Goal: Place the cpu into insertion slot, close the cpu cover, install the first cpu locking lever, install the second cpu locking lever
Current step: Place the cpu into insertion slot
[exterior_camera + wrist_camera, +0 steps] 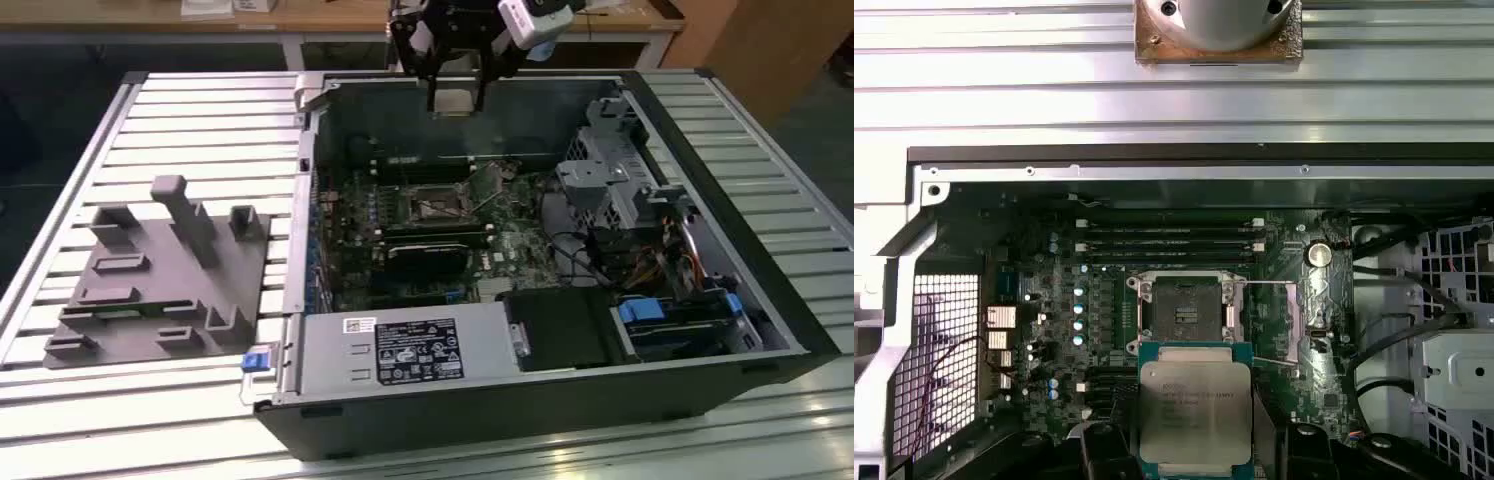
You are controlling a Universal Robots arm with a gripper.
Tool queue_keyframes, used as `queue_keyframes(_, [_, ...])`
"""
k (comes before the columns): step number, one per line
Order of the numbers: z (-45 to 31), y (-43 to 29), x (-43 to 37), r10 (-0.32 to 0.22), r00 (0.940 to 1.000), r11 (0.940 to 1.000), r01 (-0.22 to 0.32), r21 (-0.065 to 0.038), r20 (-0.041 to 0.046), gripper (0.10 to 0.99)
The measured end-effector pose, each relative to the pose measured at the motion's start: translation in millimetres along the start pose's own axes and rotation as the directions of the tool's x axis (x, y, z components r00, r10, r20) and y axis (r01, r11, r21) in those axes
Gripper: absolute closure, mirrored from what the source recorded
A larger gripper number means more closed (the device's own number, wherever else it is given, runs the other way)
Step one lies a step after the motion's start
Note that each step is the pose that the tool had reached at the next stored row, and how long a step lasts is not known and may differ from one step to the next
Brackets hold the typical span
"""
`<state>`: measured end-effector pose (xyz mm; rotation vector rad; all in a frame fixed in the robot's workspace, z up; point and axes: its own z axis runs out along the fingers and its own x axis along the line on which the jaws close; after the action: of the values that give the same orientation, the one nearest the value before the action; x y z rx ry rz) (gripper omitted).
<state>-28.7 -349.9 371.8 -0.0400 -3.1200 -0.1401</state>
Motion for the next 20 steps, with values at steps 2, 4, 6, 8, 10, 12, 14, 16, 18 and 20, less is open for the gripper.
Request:
queue_keyframes(2, [0.0,0.0,0.0,0.000,1.0000,1.0000,0.000,0.000,0.0000,0.549])
queue_keyframes(4, [0.0,0.0,0.0,0.000,1.0000,1.0000,0.000,0.000,0.0000,0.549])
queue_keyframes(6, [0.3,0.0,0.0,0.000,1.0000,1.0000,0.000,0.000,0.0000,0.549])
queue_keyframes(8, [1.5,-0.1,0.0,0.000,1.0000,1.0000,0.000,0.000,0.0000,0.549])
queue_keyframes(10, [2.9,-0.3,-0.1,0.000,1.0000,1.0000,0.000,0.000,-0.0001,0.549])
queue_keyframes(12, [4.3,-0.4,-0.1,0.000,1.0000,1.0000,0.000,0.000,0.0000,0.549])
queue_keyframes(14, [5.5,-0.5,-0.1,0.000,1.0000,1.0000,0.000,0.000,0.0000,0.549])
queue_keyframes(16, [6.7,-0.6,-0.1,0.000,1.0000,1.0000,0.000,0.000,0.0000,0.549])
queue_keyframes(18, [8.1,-0.7,-0.2,0.000,1.0000,1.0000,0.000,0.000,0.0000,0.549])
queue_keyframes(20, [9.4,-0.8,-0.2,0.000,1.0000,1.0000,0.000,0.000,0.0000,0.549])
